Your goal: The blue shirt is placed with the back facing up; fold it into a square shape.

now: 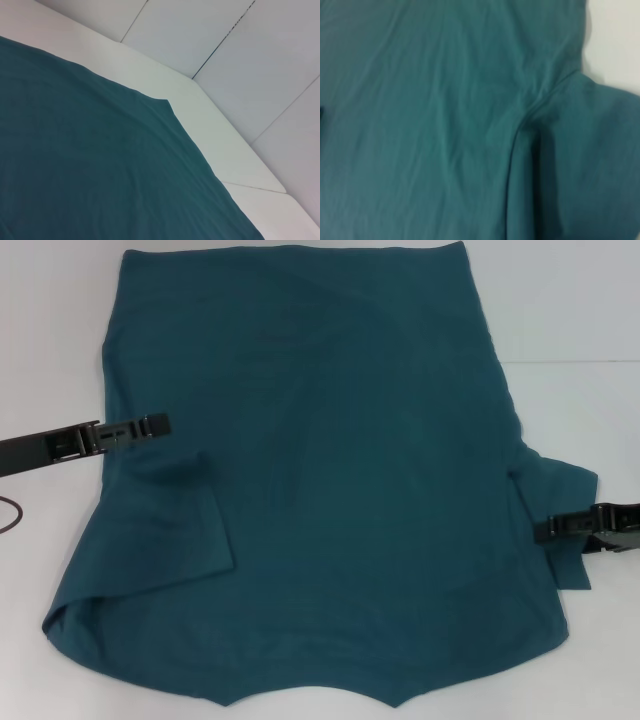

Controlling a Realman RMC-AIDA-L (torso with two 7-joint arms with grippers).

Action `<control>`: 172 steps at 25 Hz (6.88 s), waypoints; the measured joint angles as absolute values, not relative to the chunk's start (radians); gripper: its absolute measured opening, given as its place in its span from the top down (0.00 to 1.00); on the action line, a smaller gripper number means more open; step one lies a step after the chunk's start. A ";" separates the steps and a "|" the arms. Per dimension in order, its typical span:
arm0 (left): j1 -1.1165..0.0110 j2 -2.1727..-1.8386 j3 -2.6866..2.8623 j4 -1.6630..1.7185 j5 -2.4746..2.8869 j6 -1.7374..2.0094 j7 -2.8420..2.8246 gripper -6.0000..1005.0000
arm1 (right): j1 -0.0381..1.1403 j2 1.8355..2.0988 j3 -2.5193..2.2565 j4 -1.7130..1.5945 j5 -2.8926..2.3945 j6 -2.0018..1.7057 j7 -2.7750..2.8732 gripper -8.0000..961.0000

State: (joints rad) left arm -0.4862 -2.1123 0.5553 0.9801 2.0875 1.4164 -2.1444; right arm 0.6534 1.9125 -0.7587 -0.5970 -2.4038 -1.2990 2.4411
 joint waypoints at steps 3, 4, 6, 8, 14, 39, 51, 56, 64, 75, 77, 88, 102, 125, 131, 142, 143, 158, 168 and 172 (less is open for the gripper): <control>-0.486 -2.112 0.555 0.980 2.088 1.415 -2.144 0.04 | 0.659 1.917 -0.759 -0.597 -2.400 -1.288 2.441 0.02; -0.486 -2.112 0.555 0.980 2.088 1.414 -2.144 0.04 | 0.659 1.917 -0.759 -0.597 -2.400 -1.288 2.441 0.02; -0.486 -2.112 0.555 0.980 2.088 1.411 -2.144 0.05 | 0.661 1.922 -0.759 -0.597 -2.399 -1.283 2.440 0.02; -0.486 -2.112 0.555 0.976 2.088 1.408 -2.144 0.05 | 0.663 1.924 -0.758 -0.600 -2.400 -1.279 2.440 0.03; -0.486 -2.112 0.555 0.971 2.086 1.402 -2.144 0.04 | 0.668 1.923 -0.758 -0.607 -2.403 -1.278 2.440 0.03; -0.484 -2.111 0.555 0.969 2.063 1.381 -2.140 0.05 | 0.671 1.920 -0.751 -0.617 -2.401 -1.324 2.493 0.12; -0.478 -2.112 0.554 0.968 2.062 1.382 -2.140 0.04 | 0.662 1.919 -0.757 -0.611 -2.403 -1.313 2.484 0.62; -0.474 -2.112 0.554 0.968 2.062 1.382 -2.138 0.05 | 0.660 1.920 -0.759 -0.610 -2.415 -1.306 2.483 0.80; -0.469 -2.112 0.554 0.968 2.062 1.383 -2.136 0.05 | 0.651 1.925 -0.754 -0.620 -2.456 -1.266 2.453 0.97; -0.459 -2.112 0.537 0.968 2.033 1.389 -2.134 0.05 | 0.597 1.911 -0.714 -0.711 -2.455 -1.272 2.463 0.99; -0.458 -2.112 0.529 0.968 2.031 1.390 -2.134 0.05 | 0.595 1.906 -0.701 -0.712 -2.455 -1.273 2.463 0.99; -0.445 -2.111 0.526 0.965 1.984 1.391 -2.134 0.04 | 0.622 1.861 -0.664 -0.713 -2.454 -1.278 2.489 0.99; -0.444 -2.112 0.526 0.957 1.958 1.391 -2.132 0.05 | 0.704 1.846 -0.665 -0.714 -2.456 -1.295 2.532 0.99; -0.431 -2.112 0.482 0.928 1.891 1.382 -2.140 0.07 | 0.855 1.948 -0.820 -0.690 -2.453 -1.363 2.599 0.99; -0.430 -2.108 0.461 0.915 1.890 1.383 -2.135 0.07 | 0.863 1.959 -0.823 -0.686 -2.450 -1.332 2.618 0.99; -0.430 -2.108 0.452 0.909 1.890 1.382 -2.132 0.07 | 0.867 1.961 -0.816 -0.626 -2.382 -1.314 2.577 0.91; -0.428 -2.107 0.452 0.908 1.890 1.382 -2.132 0.07 | 0.867 1.957 -0.816 -0.611 -2.357 -1.313 2.565 0.90; -0.401 -2.052 0.353 0.974 2.127 1.590 -2.449 0.07 | 0.781 1.879 -0.784 -0.620 -2.280 -1.445 2.530 0.26; -0.392 -2.040 0.277 0.997 2.381 1.717 -2.574 0.07 | 0.736 1.863 -0.714 -0.633 -2.274 -1.486 2.493 0.16; -0.378 -2.051 0.274 0.984 2.385 1.701 -2.588 0.07 | 0.735 1.863 -0.713 -0.633 -2.274 -1.486 2.484 0.16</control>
